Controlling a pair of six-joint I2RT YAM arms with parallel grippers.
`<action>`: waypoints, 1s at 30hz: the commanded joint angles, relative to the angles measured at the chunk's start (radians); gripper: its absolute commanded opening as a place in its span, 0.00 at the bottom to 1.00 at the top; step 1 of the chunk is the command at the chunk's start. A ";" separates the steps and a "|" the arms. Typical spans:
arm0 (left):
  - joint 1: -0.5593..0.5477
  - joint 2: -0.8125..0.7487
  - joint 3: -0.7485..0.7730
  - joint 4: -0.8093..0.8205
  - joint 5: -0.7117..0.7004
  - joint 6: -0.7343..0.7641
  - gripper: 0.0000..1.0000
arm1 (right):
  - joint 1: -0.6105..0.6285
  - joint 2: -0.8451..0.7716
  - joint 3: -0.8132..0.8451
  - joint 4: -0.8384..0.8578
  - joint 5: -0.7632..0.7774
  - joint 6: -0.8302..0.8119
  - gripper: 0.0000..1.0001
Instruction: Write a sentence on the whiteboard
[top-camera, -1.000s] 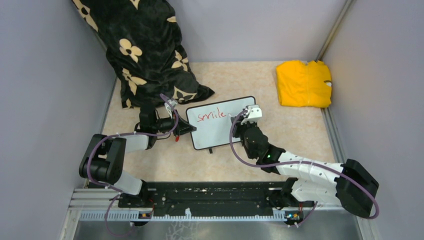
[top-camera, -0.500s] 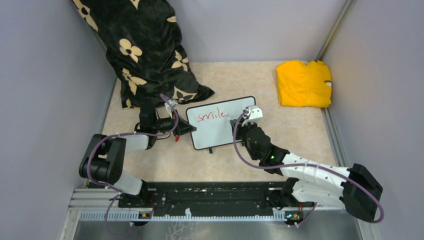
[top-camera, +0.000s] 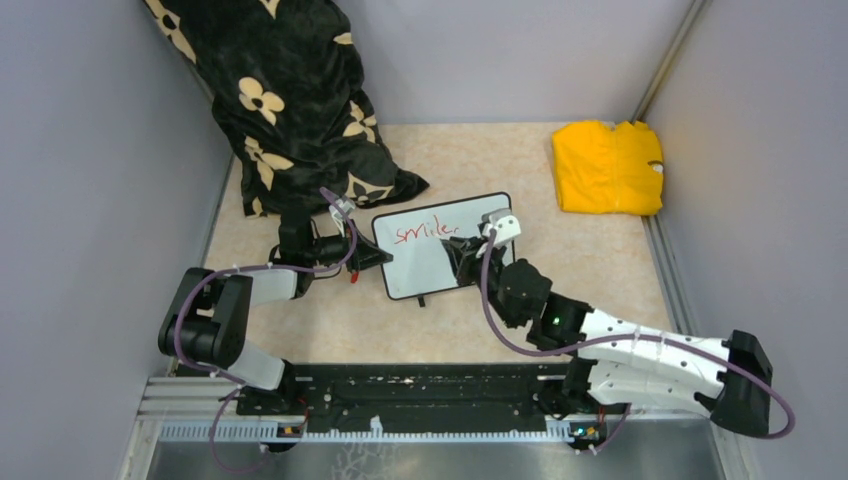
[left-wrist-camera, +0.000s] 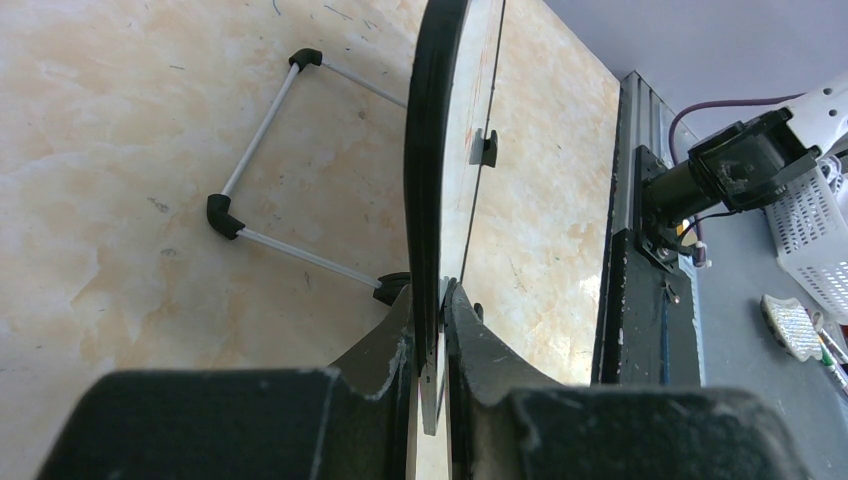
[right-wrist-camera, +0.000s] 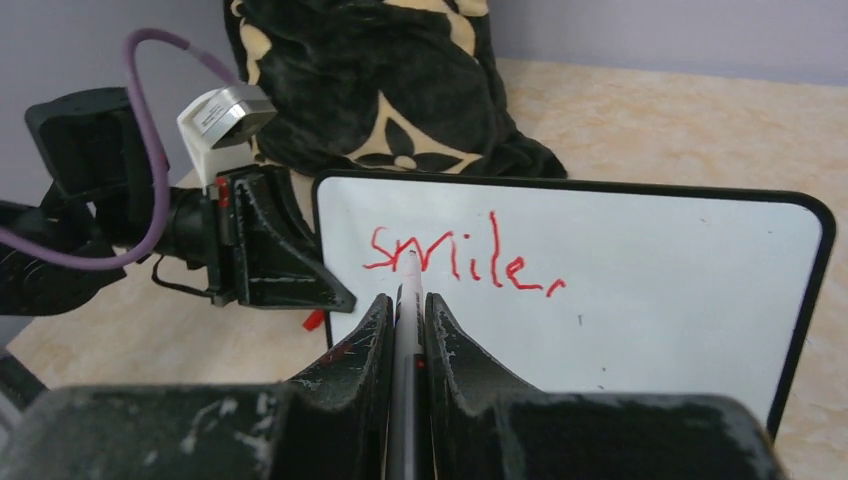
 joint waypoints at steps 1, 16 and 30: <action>-0.014 0.037 0.006 -0.044 -0.041 0.060 0.00 | 0.076 0.058 0.067 0.040 0.092 -0.082 0.00; -0.014 0.037 0.006 -0.048 -0.048 0.065 0.00 | 0.243 0.364 0.101 0.137 0.325 -0.162 0.00; -0.014 0.023 0.008 -0.050 -0.051 0.069 0.00 | 0.239 0.344 0.000 0.297 0.174 -0.145 0.00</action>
